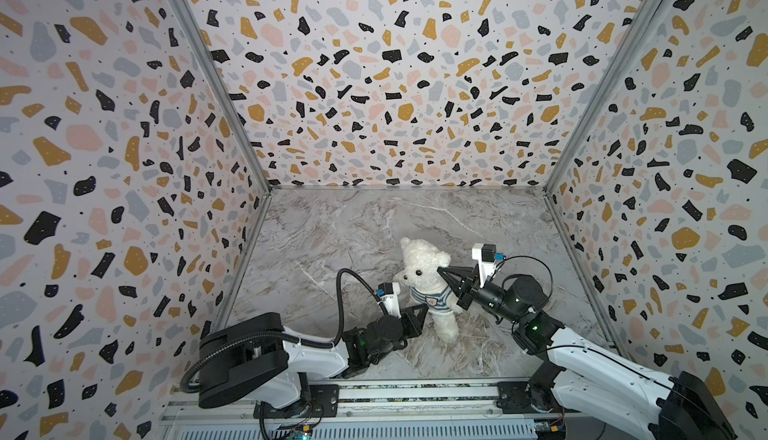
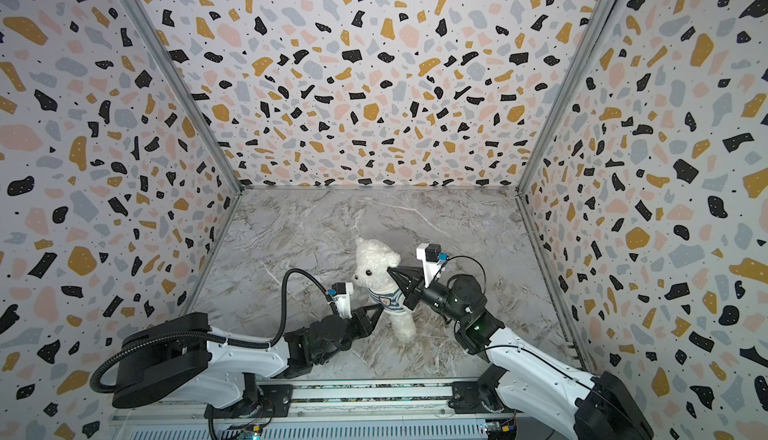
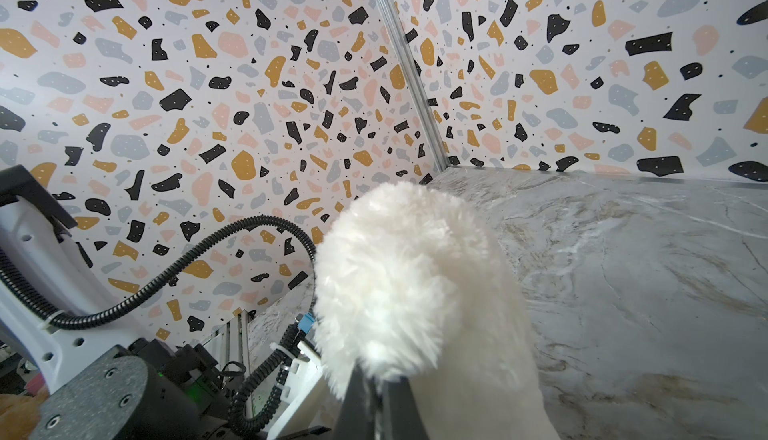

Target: Dress the teddy bear

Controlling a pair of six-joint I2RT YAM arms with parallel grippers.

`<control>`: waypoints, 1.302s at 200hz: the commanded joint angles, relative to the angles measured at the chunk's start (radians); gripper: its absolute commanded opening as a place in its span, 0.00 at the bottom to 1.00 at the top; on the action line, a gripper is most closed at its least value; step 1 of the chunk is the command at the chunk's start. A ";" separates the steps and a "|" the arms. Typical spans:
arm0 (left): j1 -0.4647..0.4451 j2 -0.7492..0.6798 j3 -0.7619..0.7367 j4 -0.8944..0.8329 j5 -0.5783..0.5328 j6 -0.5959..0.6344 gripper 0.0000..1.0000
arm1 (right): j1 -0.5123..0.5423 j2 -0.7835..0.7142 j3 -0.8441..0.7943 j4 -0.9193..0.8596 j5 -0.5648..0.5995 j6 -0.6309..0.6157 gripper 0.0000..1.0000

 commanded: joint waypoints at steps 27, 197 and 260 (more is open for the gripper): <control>-0.004 -0.004 -0.026 0.052 -0.026 -0.005 0.00 | 0.007 -0.055 -0.016 0.031 0.015 0.007 0.00; -0.003 -0.164 0.014 -0.196 0.021 0.222 0.17 | 0.006 -0.131 -0.028 -0.059 0.077 -0.006 0.00; -0.009 -0.349 0.088 -0.526 -0.016 0.435 0.47 | 0.010 -0.094 -0.019 -0.104 0.135 0.012 0.00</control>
